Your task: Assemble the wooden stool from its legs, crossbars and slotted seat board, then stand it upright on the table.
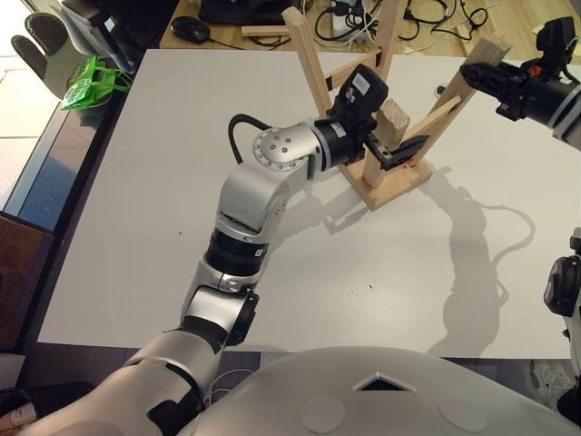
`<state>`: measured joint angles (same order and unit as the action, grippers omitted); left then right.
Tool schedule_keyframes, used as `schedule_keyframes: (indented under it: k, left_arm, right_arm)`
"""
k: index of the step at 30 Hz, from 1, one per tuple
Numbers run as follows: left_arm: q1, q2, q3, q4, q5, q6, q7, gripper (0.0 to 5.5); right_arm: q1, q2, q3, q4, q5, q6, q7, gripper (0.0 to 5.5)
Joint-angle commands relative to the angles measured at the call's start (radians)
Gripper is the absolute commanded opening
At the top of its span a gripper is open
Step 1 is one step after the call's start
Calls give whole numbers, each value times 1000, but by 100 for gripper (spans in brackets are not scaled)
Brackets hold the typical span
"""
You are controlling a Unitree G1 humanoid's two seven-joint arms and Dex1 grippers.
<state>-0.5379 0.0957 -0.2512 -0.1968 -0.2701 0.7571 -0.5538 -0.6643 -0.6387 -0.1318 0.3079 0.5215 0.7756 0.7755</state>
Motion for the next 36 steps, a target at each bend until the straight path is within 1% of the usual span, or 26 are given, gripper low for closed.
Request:
schedule_keyframes:
  k: [1, 11, 12, 13, 16, 18, 22, 36]
  left_arm:
    - [-2, -11, 14, -19, -33, 28, 13, 512]
    - [68, -17, -57, -8, 8, 107, 129, 364]
    - [71, -16, -60, -10, 7, 113, 135, 351]
    - [72, -12, -64, -14, 5, 120, 137, 322]
    - [69, -3, -74, -20, 1, 135, 138, 268]
    - [68, -2, -75, -19, 1, 139, 142, 245]
    - [66, -4, -72, -11, 4, 146, 158, 244]
    - [69, 17, -76, -1, 13, 161, 166, 242]
  right_arm:
    - [-10, 10, 9, 29, -30, -5, -10, 100]
    - [2, 13, 2, 14, -23, -11, -5, 100]
    - [7, 14, 0, 8, -24, -16, -7, 100]
    - [14, 18, -3, 6, -31, -28, -19, 100]
    - [37, 31, -12, -9, -35, -52, -28, 100]
    - [48, 35, -13, -26, -30, -54, -25, 100]
    - [71, 43, -18, -65, -21, -47, -23, 100]
    - [87, 53, -40, -84, -17, -40, -39, 100]
